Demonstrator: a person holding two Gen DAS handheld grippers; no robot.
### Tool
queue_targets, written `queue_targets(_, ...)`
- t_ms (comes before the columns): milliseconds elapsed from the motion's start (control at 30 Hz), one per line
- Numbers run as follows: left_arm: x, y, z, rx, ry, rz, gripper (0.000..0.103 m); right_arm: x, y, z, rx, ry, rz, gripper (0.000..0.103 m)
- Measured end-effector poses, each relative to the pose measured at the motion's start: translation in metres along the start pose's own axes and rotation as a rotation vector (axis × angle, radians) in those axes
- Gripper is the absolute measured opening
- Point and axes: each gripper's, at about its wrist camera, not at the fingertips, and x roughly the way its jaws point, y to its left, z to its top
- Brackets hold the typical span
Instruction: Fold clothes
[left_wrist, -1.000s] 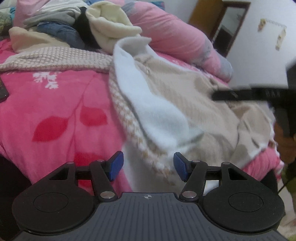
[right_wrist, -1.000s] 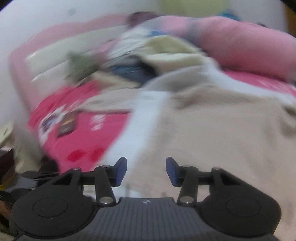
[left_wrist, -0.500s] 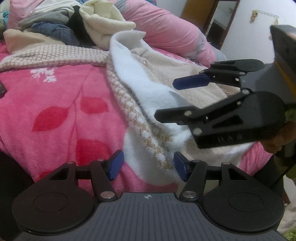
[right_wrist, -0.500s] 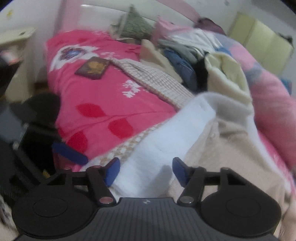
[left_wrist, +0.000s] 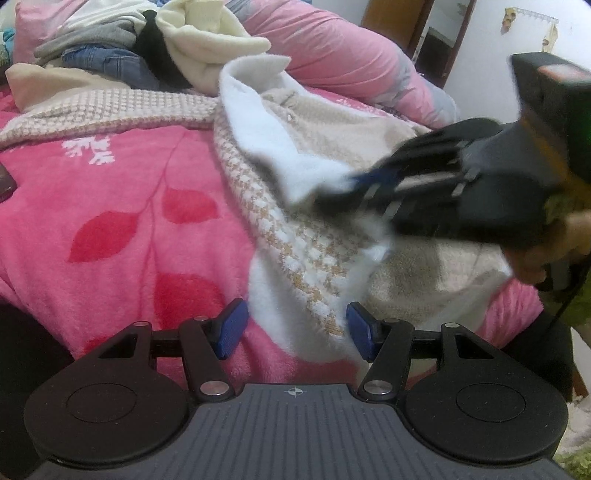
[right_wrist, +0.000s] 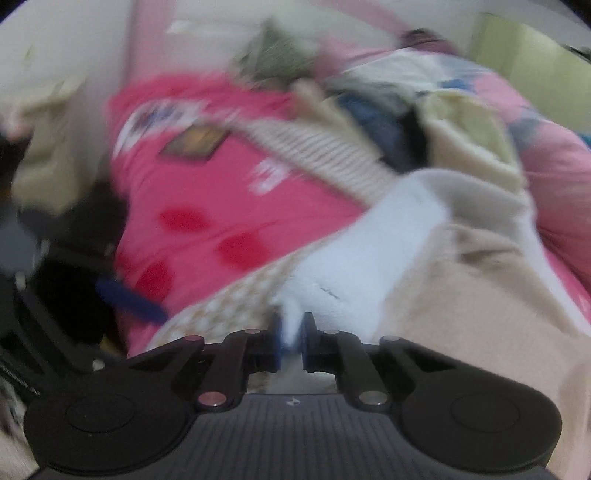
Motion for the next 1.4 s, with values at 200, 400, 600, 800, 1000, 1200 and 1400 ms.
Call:
queue_targets(200, -0.002, -0.005, 0.004, 0.036, 0.015, 0.001, 0.060, -0.090, -0.095, -0.041, 0.551, -0.218, -0.133, 0.008)
queue_targets(400, -0.010, -0.007, 0.010, -0.003, 0.023, -0.073, 0.060, -0.132, -0.123, -0.160, 1.083, -0.267, -0.141, 0.000)
queue_targets(600, -0.007, -0.016, 0.015, 0.003, 0.035, -0.075, 0.060, -0.140, -0.130, -0.191, 1.224, -0.291, -0.109, 0.004)
queue_targets(800, 0.005, -0.043, 0.014, 0.125, 0.020, -0.001, 0.064, -0.109, -0.131, -0.103, 0.812, -0.231, -0.158, 0.073)
queue_targets(1000, 0.016, -0.066, 0.004, 0.270, 0.008, 0.087, 0.063, -0.020, -0.145, -0.046, 0.552, -0.014, -0.150, 0.076)
queue_targets(1200, 0.011, -0.056, 0.009, 0.211, -0.008, 0.088, 0.044, -0.044, -0.159, -0.052, 0.754, -0.085, -0.064, 0.004)
queue_targets(1400, 0.005, -0.054, 0.008, 0.200, -0.009, 0.023, 0.046, -0.130, -0.168, -0.128, 1.117, -0.208, -0.118, 0.004)
